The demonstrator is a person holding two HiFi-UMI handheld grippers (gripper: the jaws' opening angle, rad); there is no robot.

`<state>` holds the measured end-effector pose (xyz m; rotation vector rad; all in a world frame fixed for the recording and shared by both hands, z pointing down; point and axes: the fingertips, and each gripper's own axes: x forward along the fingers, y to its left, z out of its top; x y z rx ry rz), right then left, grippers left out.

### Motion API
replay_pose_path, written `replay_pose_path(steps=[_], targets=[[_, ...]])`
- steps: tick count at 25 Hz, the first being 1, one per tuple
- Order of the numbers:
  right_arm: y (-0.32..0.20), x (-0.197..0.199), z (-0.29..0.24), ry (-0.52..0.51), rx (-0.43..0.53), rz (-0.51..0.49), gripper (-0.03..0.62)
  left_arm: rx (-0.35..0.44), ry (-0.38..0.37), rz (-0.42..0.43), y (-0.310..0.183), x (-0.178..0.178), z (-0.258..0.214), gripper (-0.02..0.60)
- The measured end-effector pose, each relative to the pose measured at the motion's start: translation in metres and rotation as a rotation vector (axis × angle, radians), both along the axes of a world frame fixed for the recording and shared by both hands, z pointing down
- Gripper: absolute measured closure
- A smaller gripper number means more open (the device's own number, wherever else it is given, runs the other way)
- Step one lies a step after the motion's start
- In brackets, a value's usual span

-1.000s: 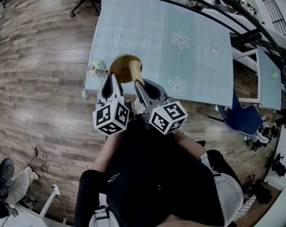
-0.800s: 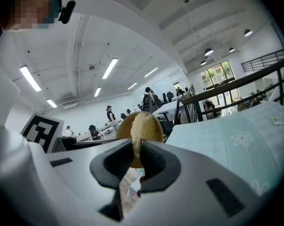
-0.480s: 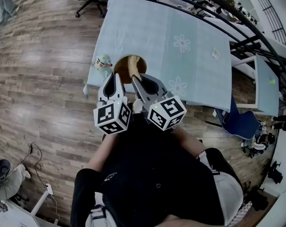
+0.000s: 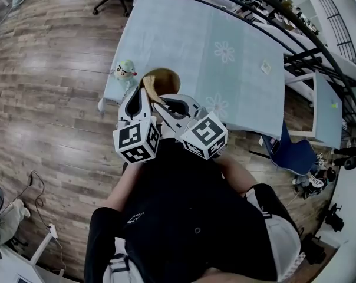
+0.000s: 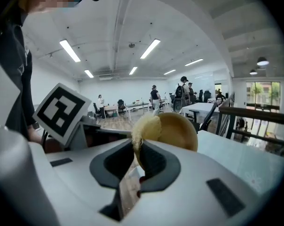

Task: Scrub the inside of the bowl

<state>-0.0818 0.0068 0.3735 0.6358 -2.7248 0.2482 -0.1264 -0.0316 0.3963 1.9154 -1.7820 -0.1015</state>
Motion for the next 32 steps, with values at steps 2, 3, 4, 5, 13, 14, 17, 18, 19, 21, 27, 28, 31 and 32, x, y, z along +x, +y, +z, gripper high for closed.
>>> replay_pose_path(steps=[2, 3, 4, 5, 13, 14, 17, 18, 19, 21, 27, 28, 31, 32], targets=[[0.006, 0.001, 0.001, 0.049, 0.036, -0.040, 0.551, -0.010, 0.004, -0.006, 0.001, -0.005, 0.003, 0.557], [0.007, 0.003, 0.001, 0.062, 0.051, -0.043, 0.551, -0.015, 0.008, -0.010, 0.002, -0.007, 0.005, 0.557], [0.006, 0.005, 0.000, 0.070, 0.061, -0.032, 0.551, -0.020, 0.010, -0.016, 0.001, -0.009, 0.007, 0.557], [0.002, 0.009, -0.001, 0.076, 0.068, -0.008, 0.551, -0.024, 0.011, -0.022, 0.001, -0.010, 0.008, 0.557], [-0.027, 0.032, 0.006, 0.214, 0.112, 0.230, 0.551, -0.019, 0.010, -0.035, 0.003, -0.011, 0.007, 0.557], [-0.027, 0.031, 0.008, 0.236, 0.124, 0.229, 0.551, -0.017, 0.009, -0.031, 0.003, -0.009, 0.006, 0.557], [-0.021, 0.023, 0.016, 0.267, 0.124, 0.198, 0.551, -0.013, 0.007, -0.017, 0.005, -0.002, 0.004, 0.555], [-0.018, 0.019, 0.018, 0.268, 0.113, 0.181, 0.551, -0.013, 0.007, -0.015, 0.007, 0.000, 0.004, 0.555], [-0.015, 0.017, 0.020, 0.267, 0.100, 0.165, 0.551, -0.014, 0.006, -0.013, 0.008, 0.001, 0.004, 0.555], [-0.008, 0.012, 0.023, 0.257, 0.070, 0.132, 0.551, -0.020, 0.005, -0.014, 0.010, 0.001, 0.006, 0.555], [0.011, 0.005, 0.025, 0.172, -0.026, 0.036, 0.551, -0.023, 0.000, -0.019, 0.009, 0.003, 0.007, 0.557], [0.013, 0.006, 0.025, 0.151, -0.043, 0.034, 0.551, -0.026, -0.006, -0.020, 0.010, 0.003, 0.008, 0.557], [0.019, 0.011, 0.022, 0.076, -0.125, 0.030, 0.551, -0.036, -0.013, -0.026, 0.011, 0.003, 0.010, 0.557], [0.020, 0.013, 0.018, 0.052, -0.146, 0.033, 0.551, -0.036, -0.014, -0.027, 0.011, 0.003, 0.010, 0.557]])
